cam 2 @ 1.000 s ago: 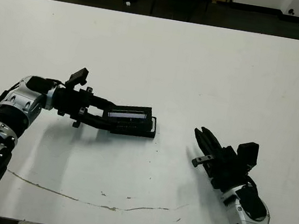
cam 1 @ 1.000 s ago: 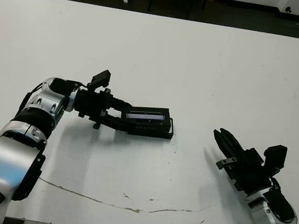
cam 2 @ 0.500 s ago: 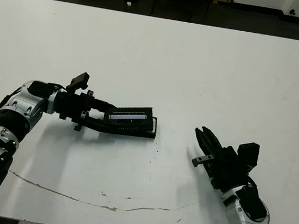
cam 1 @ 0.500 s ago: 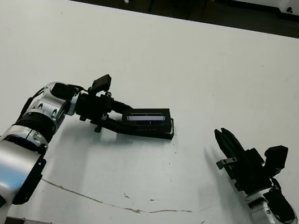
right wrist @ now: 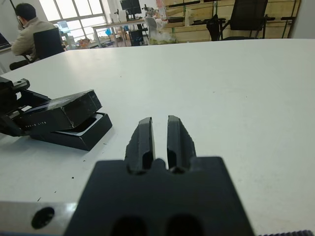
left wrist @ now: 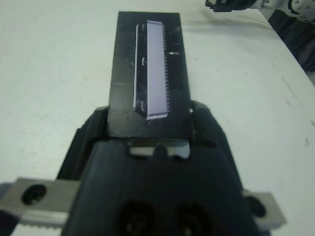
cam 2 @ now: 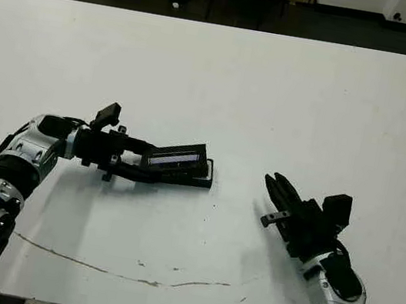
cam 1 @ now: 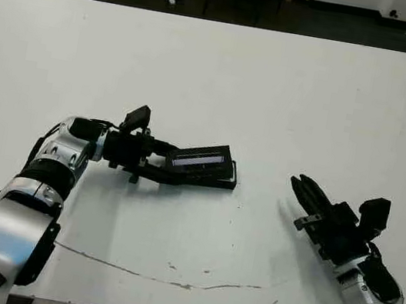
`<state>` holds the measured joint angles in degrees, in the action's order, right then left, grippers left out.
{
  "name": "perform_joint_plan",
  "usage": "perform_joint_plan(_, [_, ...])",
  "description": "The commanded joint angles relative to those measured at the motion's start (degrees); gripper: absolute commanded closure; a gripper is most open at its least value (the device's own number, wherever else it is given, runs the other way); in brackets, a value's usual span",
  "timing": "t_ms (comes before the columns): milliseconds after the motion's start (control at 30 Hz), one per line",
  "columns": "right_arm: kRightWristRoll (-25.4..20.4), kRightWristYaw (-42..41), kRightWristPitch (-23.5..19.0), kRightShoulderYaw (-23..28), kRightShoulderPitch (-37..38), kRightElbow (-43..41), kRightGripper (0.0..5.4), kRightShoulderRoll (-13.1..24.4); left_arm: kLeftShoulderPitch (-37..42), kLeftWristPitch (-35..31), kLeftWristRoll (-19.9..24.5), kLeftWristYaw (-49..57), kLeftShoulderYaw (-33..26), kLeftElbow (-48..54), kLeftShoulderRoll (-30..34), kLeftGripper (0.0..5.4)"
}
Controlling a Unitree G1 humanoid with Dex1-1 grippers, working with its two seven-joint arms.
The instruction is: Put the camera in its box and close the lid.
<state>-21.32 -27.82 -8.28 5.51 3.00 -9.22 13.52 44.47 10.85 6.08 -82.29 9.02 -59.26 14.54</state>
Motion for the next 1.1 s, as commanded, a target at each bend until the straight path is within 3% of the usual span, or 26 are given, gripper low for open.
perform_joint_plan(33, [0.15,-0.06,0.36,0.33,0.9,0.79,5.4,0.24,-1.65,0.17,-2.73,-0.84,2.38,-1.35,-1.59,3.17])
perform_joint_plan(267, [-0.45,0.96,-2.6,0.21,0.97,-0.35,5.4,0.33,1.92,-1.21,-4.69,0.51,3.76,-3.58,-1.83,3.17])
perform_joint_plan(533, [-1.82,-1.48,-0.22,0.58,0.55,2.19,5.4,-0.21,4.43,-0.91,-6.73,1.42,3.96,-5.27,-2.32,3.17])
perform_joint_plan(700, [-2.08,0.11,-3.46,0.28,1.54,-1.46,5.4,0.33,5.34,-0.01,-7.78,1.86,4.16,-5.37,-2.36,3.17])
perform_joint_plan(867, [-1.4,-0.63,-1.76,0.21,1.25,0.08,5.4,0.08,6.13,-0.21,-7.71,1.33,3.93,-5.22,-2.42,3.17])
perform_joint_plan(1100, [-1.98,-0.21,-3.26,0.09,1.53,-0.63,5.4,0.04,8.03,-0.44,-8.59,0.49,4.43,-4.82,-2.62,3.17])
